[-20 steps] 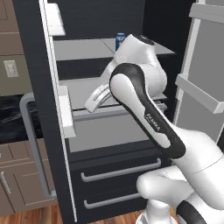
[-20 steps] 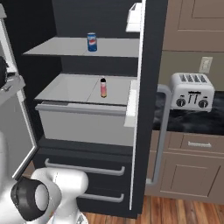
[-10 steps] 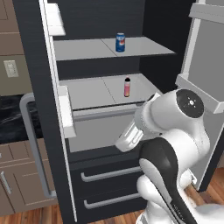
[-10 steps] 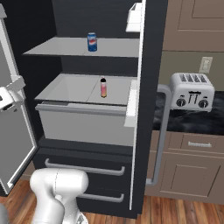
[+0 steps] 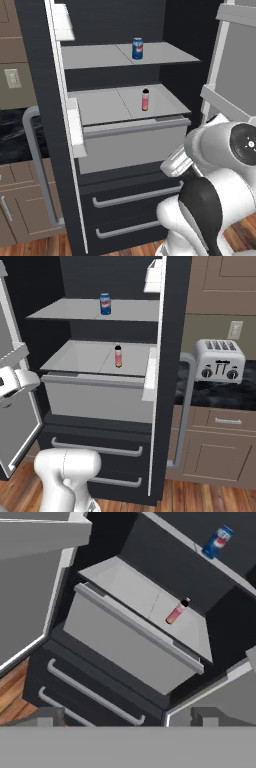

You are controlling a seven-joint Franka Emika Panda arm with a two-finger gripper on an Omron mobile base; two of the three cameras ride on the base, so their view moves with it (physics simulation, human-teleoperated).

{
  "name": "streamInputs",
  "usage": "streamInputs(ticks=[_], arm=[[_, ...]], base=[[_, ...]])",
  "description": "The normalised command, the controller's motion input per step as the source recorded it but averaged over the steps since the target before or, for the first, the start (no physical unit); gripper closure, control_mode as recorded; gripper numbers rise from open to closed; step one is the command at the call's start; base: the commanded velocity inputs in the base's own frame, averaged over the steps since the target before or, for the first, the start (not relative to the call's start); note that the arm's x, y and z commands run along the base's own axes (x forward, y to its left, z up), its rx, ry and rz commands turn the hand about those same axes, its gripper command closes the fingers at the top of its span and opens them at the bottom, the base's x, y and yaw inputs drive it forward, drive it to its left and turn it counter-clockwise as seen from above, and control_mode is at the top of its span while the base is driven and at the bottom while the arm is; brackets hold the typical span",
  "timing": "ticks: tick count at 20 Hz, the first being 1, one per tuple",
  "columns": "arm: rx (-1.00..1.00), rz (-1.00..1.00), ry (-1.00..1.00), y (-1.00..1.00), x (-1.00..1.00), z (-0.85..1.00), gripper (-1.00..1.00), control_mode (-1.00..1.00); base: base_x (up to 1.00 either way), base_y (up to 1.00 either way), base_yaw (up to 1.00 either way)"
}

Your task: Open the fridge, grab two sodas, and place both sodas inside the bowl with ice on the dining counter.

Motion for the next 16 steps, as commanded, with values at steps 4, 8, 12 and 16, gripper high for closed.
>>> streamInputs(ticks=[4, 8, 12, 16], arm=[[0.07, -0.10, -0.03, -0.81, -0.08, -0.37, -1.00, -1.00], [0.18, -0.04, 0.00, -0.66, 0.00, -0.44, -1.00, -1.00], [0.16, 0.00, -0.09, -0.02, 0.00, -0.41, -1.00, -1.00], [0.15, 0.00, -0.15, 0.06, 0.00, -0.38, -1.00, -1.00]], base=[[0.00, 0.00, 0.00], [0.00, 0.00, 0.00], [0.00, 0.00, 0.00], [0.00, 0.00, 0.00]])
